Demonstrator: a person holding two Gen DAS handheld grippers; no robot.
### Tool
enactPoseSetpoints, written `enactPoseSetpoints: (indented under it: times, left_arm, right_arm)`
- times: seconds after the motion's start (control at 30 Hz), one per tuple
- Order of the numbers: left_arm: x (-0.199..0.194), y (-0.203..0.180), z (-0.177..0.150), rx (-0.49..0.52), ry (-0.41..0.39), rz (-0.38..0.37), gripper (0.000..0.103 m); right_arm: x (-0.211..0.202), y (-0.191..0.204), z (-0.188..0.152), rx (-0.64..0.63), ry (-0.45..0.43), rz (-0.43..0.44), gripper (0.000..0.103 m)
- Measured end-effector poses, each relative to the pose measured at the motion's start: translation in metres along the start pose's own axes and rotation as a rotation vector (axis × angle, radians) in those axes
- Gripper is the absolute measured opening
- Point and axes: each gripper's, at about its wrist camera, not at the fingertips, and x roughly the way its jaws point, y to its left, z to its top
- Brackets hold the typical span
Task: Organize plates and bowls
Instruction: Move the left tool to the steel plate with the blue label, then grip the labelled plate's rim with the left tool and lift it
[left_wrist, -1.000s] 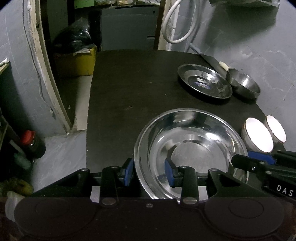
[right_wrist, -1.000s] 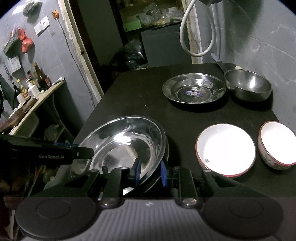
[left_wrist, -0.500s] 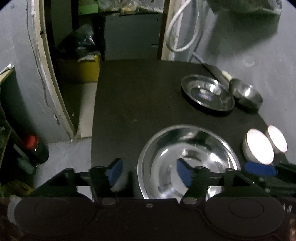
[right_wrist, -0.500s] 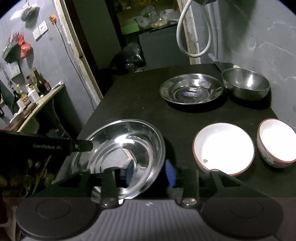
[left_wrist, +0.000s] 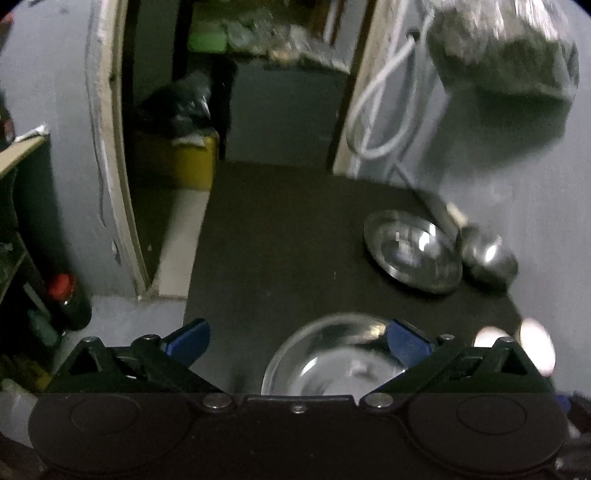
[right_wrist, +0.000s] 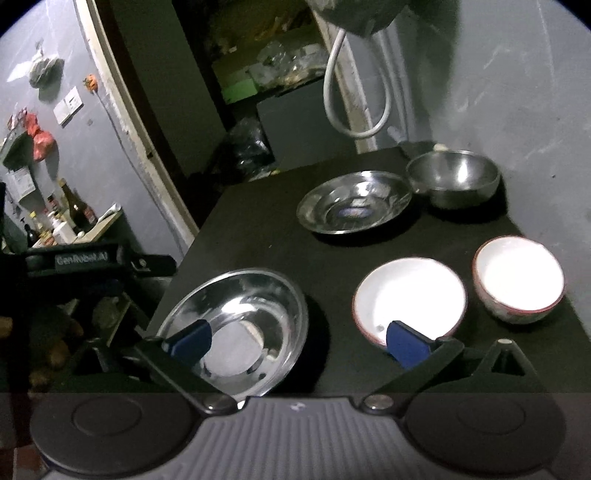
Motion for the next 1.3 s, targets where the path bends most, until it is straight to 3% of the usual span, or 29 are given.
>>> enactPoseSetpoints:
  times: [0.17,0.33,0.53,0.63,0.83,0.97,1.13,1.3]
  left_arm:
    - [-0.015,-0.011,0.012,-0.005,-0.161,0.011,0.102]
    - [-0.013,-0.028,0.026,0.044,-0.207,0.050,0.102]
    - [0.023,-0.030,0.042,0.046,-0.036,0.084,0.102]
    - [0.041,-0.025,0.049,0.033,0.005,0.085,0.102]
    - [0.091,-0.025,0.081,0.037,0.115,-0.008,0.102]
    - [0.130,-0.033,0.099,0.035,0.145,-0.056,0.102]
    - [0.162,-0.051,0.105,0.101,0.161,-0.017,0.102]
    - [0.188,-0.064,0.109,0.130,0.200,-0.041,0.102]
  right_arm:
    - [-0.007,-0.010,0.000,0.026,-0.092,-0.023,0.103]
    - [-0.005,-0.015,0.007,0.029,-0.107,-0.072,0.103]
    - [0.014,-0.037,0.023,0.113,-0.089,-0.033,0.103]
    - [0.028,-0.046,0.035,0.127,-0.094,-0.047,0.103]
    - [0.066,-0.064,0.067,0.189,-0.097,-0.080,0.103]
    - [0.091,-0.075,0.081,0.254,-0.080,-0.087,0.103]
    - [0.118,-0.076,0.087,0.249,-0.029,-0.141,0.103]
    - [0.137,-0.082,0.088,0.279,0.026,-0.183,0.103]
